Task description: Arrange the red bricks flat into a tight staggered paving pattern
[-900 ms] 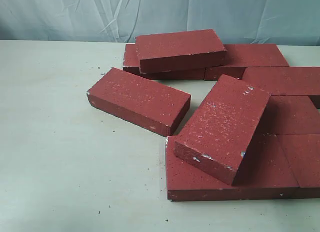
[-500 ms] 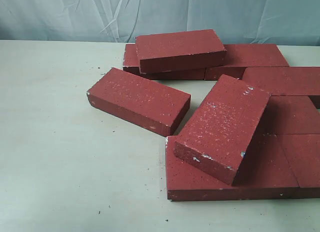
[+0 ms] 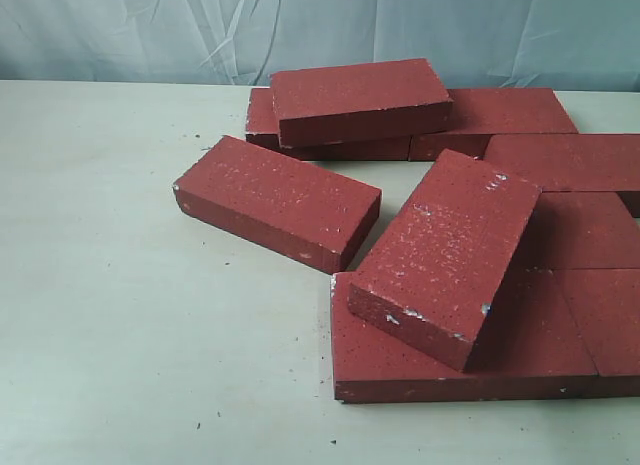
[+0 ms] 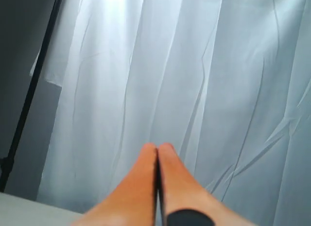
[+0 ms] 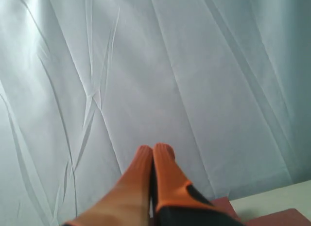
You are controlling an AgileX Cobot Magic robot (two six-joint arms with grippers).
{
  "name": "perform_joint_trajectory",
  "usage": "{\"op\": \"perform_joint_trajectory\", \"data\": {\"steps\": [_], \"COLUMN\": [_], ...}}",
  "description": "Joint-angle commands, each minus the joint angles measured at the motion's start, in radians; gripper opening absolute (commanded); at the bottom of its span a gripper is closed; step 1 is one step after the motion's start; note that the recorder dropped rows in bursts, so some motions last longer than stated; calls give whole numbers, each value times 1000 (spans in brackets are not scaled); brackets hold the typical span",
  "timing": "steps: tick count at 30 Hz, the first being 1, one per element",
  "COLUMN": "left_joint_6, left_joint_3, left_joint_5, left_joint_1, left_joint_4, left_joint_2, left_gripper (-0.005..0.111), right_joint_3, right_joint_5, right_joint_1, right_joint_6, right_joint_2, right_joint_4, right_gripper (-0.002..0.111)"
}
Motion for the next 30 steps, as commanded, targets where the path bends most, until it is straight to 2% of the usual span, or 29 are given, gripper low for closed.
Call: {"op": "perform_joint_trajectory", "data": {"steps": [1, 8, 17, 25, 30], "left_joint_6": [-20, -20, -26, -84, -86], "left_joint_3": [4, -72, -216, -314, -372], "left_joint_5": [-52, -56, -73, -98, -132], "left_joint_1": [4, 4, 4, 4, 4], "left_joint_4": [24, 42, 200, 396, 419], "left_joint_2": [1, 178, 442, 695, 871], "left_gripper": [0, 0, 0, 0, 0], "right_joint_3": [-104, -348, -640, -857, -1002], "right_joint_5": [-22, 66, 282, 493, 651], "right_joint_1": [-3, -3, -1, 51, 112], "right_joint_6": [13, 13, -1, -163, -256], "right_joint_2": [100, 364, 684, 946, 1093], "right_joint_4": [-7, -81, -192, -192, -183], "right_gripper": [-1, -1, -1, -1, -1]}}
